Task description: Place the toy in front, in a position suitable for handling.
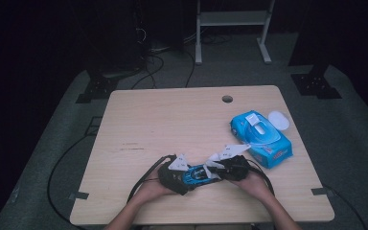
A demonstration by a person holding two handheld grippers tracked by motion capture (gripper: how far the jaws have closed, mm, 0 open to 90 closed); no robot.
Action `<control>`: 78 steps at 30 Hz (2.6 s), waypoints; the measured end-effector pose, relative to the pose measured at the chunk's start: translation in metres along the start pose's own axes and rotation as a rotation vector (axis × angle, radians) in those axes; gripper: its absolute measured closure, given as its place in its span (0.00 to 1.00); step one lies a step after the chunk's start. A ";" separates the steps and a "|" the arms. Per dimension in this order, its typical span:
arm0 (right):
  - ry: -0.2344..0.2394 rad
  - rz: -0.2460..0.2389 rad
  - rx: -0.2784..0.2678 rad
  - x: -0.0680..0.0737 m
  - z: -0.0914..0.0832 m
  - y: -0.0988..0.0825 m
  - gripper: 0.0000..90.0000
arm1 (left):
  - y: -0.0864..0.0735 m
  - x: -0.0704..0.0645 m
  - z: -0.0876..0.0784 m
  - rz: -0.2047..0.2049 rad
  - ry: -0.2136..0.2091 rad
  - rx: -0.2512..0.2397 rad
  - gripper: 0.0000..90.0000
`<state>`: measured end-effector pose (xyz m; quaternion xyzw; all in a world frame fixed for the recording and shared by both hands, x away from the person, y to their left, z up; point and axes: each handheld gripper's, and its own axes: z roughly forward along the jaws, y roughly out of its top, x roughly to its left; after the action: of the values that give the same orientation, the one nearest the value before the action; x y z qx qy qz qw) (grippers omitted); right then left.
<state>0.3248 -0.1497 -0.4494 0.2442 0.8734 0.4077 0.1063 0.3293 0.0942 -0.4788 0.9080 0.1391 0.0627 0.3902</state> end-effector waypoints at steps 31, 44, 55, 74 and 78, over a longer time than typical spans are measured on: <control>0.013 -0.024 -0.016 0.008 -0.004 0.000 0.63 | -0.007 0.003 -0.005 -0.032 0.029 -0.005 0.15; -0.056 0.001 0.020 0.000 -0.016 -0.007 0.93 | -0.007 0.000 -0.005 -0.010 0.020 -0.002 0.26; -0.018 -0.038 0.055 0.005 -0.012 -0.008 0.93 | -0.008 0.000 -0.006 -0.016 0.025 0.000 0.25; 0.014 0.044 0.015 -0.002 -0.010 -0.014 0.93 | -0.008 0.001 -0.005 -0.026 0.014 -0.017 0.25; 0.020 0.050 0.008 -0.001 -0.008 -0.014 0.93 | -0.009 0.002 -0.006 -0.023 0.009 -0.016 0.25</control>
<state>0.3178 -0.1628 -0.4551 0.2624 0.8695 0.4094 0.0862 0.3280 0.1055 -0.4811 0.9029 0.1506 0.0635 0.3976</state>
